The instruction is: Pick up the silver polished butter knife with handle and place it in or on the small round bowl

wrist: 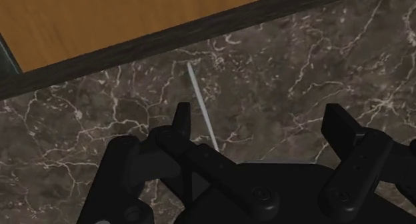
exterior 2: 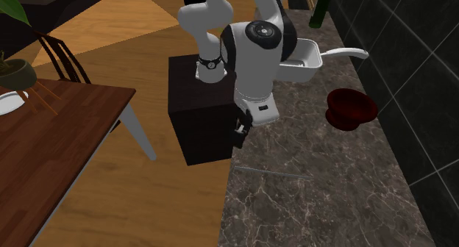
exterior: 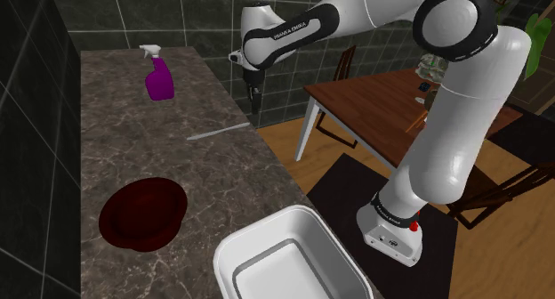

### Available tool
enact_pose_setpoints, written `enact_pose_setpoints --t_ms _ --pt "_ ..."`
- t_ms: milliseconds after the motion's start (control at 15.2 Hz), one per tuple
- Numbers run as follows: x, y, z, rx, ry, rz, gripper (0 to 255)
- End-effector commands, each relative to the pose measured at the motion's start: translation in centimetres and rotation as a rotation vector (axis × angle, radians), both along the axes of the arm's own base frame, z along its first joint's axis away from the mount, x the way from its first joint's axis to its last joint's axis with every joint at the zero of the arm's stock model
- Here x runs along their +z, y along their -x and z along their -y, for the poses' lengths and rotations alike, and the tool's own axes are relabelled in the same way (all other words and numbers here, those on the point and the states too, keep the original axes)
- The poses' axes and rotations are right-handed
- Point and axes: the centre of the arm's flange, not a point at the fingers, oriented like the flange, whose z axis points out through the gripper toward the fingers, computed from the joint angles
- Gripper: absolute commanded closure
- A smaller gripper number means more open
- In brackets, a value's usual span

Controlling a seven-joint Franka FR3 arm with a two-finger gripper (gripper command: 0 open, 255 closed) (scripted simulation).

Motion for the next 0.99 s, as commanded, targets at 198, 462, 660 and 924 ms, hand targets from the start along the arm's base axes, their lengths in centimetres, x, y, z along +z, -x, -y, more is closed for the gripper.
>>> enact_pose_setpoints --t_ms 198,462,660,924 --pt "-4.1 -4.4 -3.3 0.157 -0.001 0.002 0" --pt "-7.1 -7.4 -6.4 0.281 -0.002 0.002 0" --pt "-8.3 -7.5 -6.5 0.287 -0.002 0.002 0" --pt "-10.4 -7.5 -6.4 0.287 -0.002 0.002 0"
